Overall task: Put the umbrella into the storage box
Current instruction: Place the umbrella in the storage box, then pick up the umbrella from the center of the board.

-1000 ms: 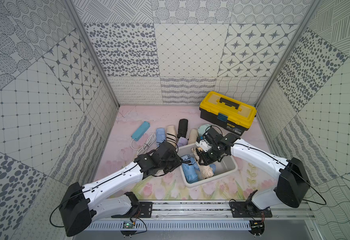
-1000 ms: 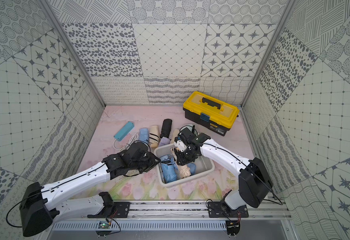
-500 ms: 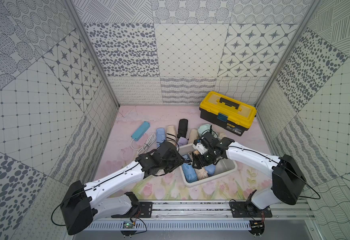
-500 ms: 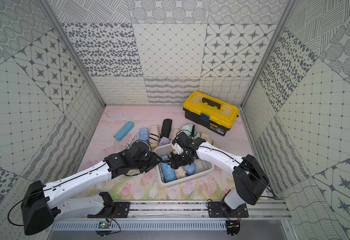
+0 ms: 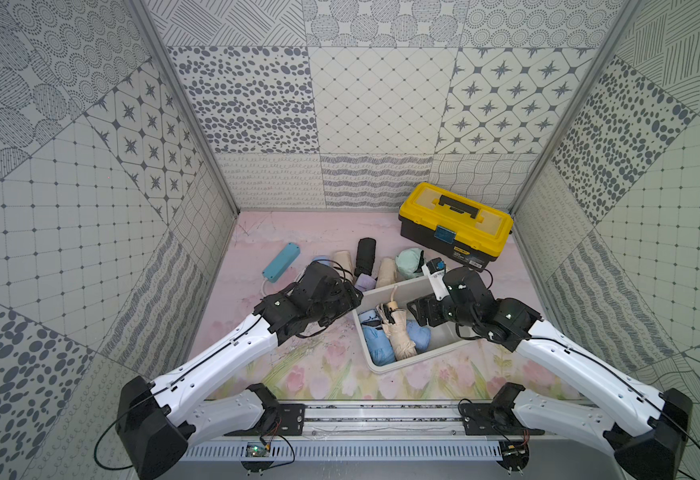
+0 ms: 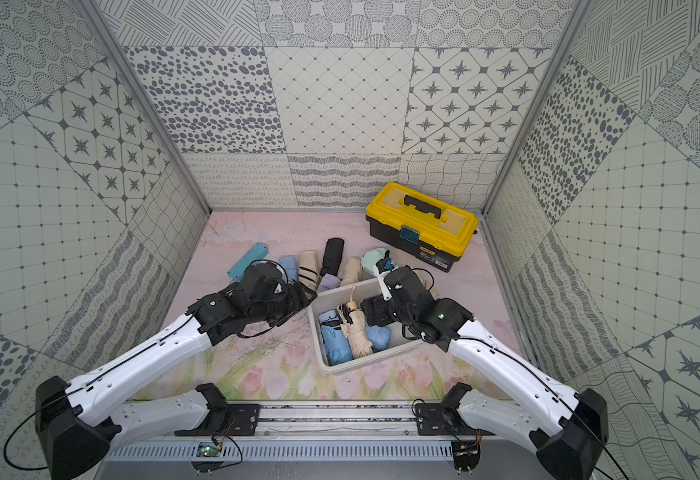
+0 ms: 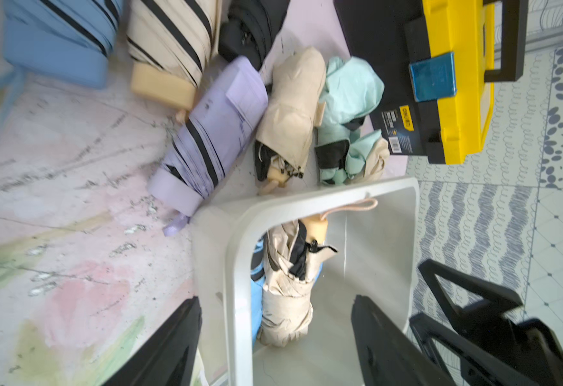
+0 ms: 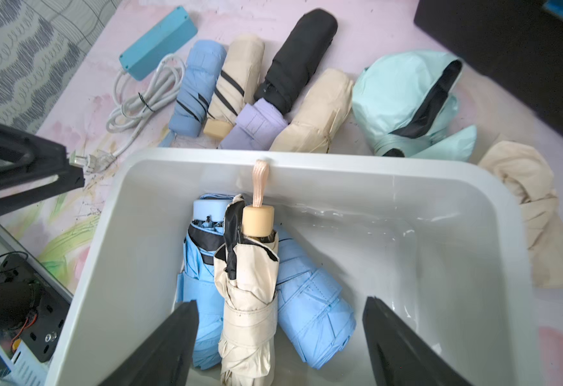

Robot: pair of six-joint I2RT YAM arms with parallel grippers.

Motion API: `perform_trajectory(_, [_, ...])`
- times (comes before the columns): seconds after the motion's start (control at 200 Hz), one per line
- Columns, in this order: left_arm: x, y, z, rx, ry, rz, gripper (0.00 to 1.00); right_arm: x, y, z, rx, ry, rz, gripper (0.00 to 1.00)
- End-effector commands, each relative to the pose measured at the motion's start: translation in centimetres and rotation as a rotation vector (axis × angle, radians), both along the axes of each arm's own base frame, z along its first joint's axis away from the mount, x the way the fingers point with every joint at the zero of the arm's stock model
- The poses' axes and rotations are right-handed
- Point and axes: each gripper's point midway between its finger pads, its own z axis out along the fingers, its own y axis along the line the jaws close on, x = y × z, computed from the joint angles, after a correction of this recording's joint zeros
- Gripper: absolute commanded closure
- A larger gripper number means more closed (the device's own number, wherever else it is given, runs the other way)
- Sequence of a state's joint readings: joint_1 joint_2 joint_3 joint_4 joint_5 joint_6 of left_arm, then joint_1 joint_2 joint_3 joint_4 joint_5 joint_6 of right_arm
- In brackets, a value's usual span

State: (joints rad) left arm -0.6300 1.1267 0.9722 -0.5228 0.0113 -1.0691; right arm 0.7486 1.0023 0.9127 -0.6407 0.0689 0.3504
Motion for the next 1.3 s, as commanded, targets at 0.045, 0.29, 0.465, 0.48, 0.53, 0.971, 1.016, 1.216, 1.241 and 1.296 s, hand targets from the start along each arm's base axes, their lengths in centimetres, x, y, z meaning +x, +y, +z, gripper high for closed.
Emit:
perform_trajectory(0.045, [2.9, 4.5, -1.3, 0.213, -0.002, -0.073, 0.22, 0.9, -0.5, 1.8, 0.074, -0.082, -0.064, 0.17])
perform_trajectory(0.29, [7.0, 6.7, -5.5, 0.431, 0.091, -0.178, 0.12, 0.5, -0.5, 2.0, 0.128, -0.069, -0.088, 0.19])
perform_trajectory(0.465, [10.1, 8.3, -8.3, 0.498, 0.12, -0.175, 0.12, 0.4, -0.4, 1.9, 0.169, -0.063, -0.104, 0.2])
perform_trajectory(0.48, [10.4, 8.4, -8.6, 0.499, 0.124, -0.173, 0.12, 0.4, -0.4, 1.9, 0.172, -0.062, -0.104, 0.2])
perform_trajectory(0.53, [11.2, 9.0, -9.4, 0.508, 0.136, -0.161, 0.12, 0.4, -0.3, 1.9, 0.178, -0.062, -0.104, 0.2])
perform_trajectory(0.971, [16.3, 10.3, -13.7, 0.577, 0.182, -0.143, 0.05, 0.5, -0.3, 1.8, 0.187, -0.057, -0.111, 0.21])
perform_trajectory(1.016, [16.6, 10.5, -14.1, 0.579, 0.186, -0.142, 0.05, 0.5, -0.3, 1.9, 0.19, -0.059, -0.112, 0.21])
perform_trajectory(1.216, [17.7, 10.4, -15.1, 0.581, 0.203, -0.15, 0.1, 0.5, -0.4, 2.0, 0.19, -0.062, -0.117, 0.21])
perform_trajectory(1.241, [17.8, 10.5, -15.2, 0.581, 0.203, -0.148, 0.11, 0.5, -0.4, 2.0, 0.19, -0.063, -0.117, 0.21])
perform_trajectory(1.296, [18.0, 10.7, -15.3, 0.587, 0.206, -0.143, 0.14, 0.5, -0.5, 2.0, 0.19, -0.064, -0.12, 0.21])
